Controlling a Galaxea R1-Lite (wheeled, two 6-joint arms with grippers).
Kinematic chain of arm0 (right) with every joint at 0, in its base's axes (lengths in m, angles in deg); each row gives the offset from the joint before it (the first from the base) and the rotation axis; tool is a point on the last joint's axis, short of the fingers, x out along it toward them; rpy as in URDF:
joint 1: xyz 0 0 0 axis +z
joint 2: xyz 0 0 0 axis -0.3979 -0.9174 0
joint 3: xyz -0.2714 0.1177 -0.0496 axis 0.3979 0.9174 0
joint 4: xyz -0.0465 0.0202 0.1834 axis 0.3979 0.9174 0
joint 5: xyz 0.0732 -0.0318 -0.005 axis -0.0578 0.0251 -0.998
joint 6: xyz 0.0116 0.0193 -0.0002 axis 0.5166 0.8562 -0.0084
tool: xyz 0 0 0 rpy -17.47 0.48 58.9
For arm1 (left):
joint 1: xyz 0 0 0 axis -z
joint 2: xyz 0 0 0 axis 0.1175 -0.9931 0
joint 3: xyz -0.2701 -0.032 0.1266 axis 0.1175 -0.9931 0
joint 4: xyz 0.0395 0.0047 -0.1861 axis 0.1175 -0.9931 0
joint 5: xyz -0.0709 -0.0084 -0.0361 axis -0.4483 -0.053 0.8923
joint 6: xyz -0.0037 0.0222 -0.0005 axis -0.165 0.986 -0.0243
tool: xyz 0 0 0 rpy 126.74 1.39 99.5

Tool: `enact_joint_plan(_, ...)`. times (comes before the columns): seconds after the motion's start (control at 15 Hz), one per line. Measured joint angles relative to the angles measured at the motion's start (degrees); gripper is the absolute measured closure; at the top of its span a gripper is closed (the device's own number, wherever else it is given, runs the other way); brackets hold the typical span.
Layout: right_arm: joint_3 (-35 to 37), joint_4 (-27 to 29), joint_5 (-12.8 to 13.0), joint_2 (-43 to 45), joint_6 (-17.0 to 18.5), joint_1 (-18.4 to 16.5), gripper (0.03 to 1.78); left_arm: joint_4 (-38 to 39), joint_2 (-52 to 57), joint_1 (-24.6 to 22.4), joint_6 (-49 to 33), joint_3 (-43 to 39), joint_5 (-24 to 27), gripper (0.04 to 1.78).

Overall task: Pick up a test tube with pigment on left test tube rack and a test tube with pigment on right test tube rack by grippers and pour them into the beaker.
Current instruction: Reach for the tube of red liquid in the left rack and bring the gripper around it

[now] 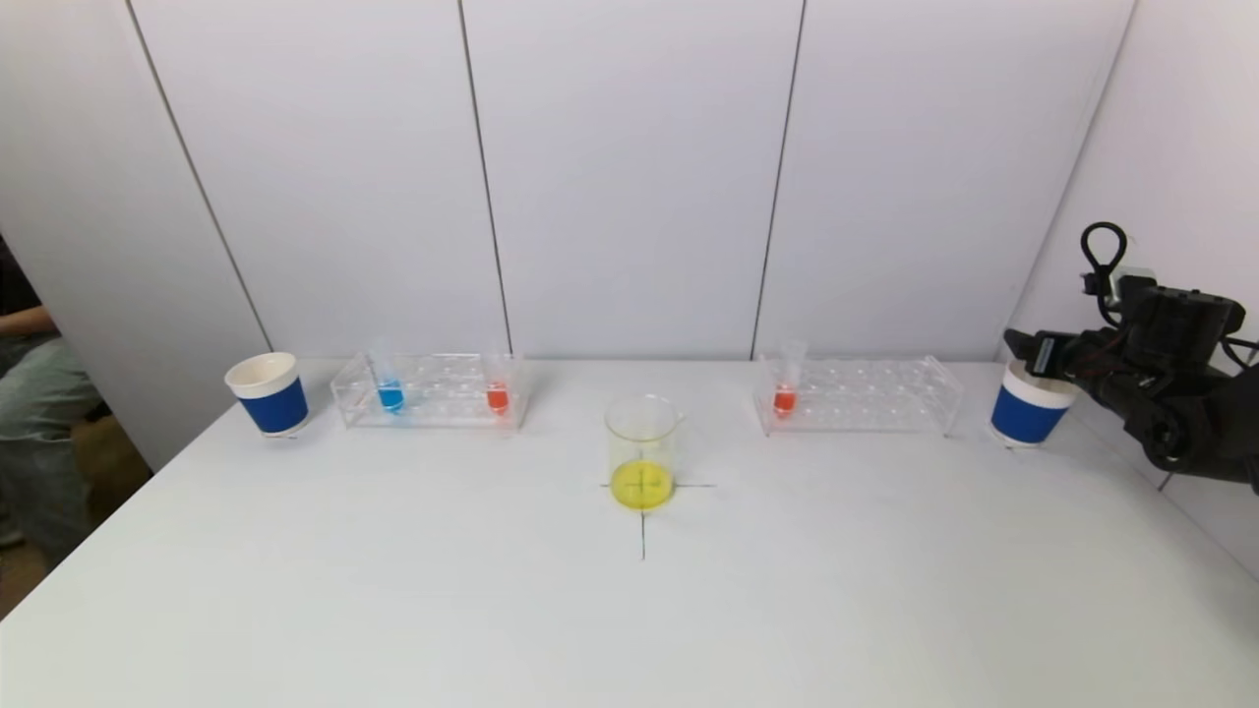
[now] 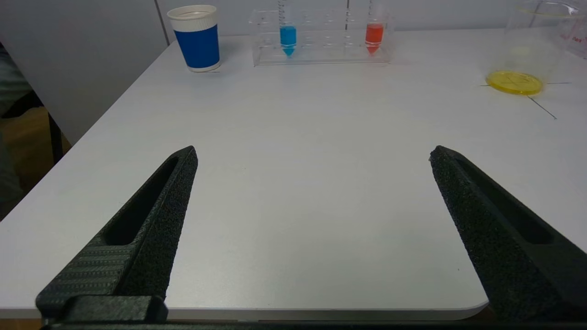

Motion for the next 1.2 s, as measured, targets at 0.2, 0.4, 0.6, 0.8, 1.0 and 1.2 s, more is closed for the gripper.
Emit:
enact_joint_plan(0.2,0.07,0.02,0.01,0.11,-0.02,0.00,0.04,0.02,0.00,0.00,-0.02,0.00,0.00,0.05)
enact_joint_plan(0.4,0.11,0.05,0.01,0.22,0.00,0.00,0.04,0.02,0.00,0.00,-0.02,0.00,0.00,0.05)
enact_joint_plan(0.6,1.01,0.02,-0.10,1.05,-0.09,0.05,0.04,0.02,0.00,-0.02,0.00,0.00,0.00,0.05)
enact_joint_plan(0.8,3.24,0.02,-0.41,4.14,-0.05,0.74,0.04,0.02,0.00,-0.02,0.00,0.00,0.00,0.05)
enact_joint_plan(1.0,7.70,-0.01,-0.44,9.92,0.02,3.22,0.04,0.02,0.00,0.00,0.00,0.00,0.00,0.05)
enact_joint_plan(1.2,13.39,-0.44,-0.13,16.85,0.37,7.46,0.04,0.02,0.00,0.00,0.00,0.00,0.00,0.05)
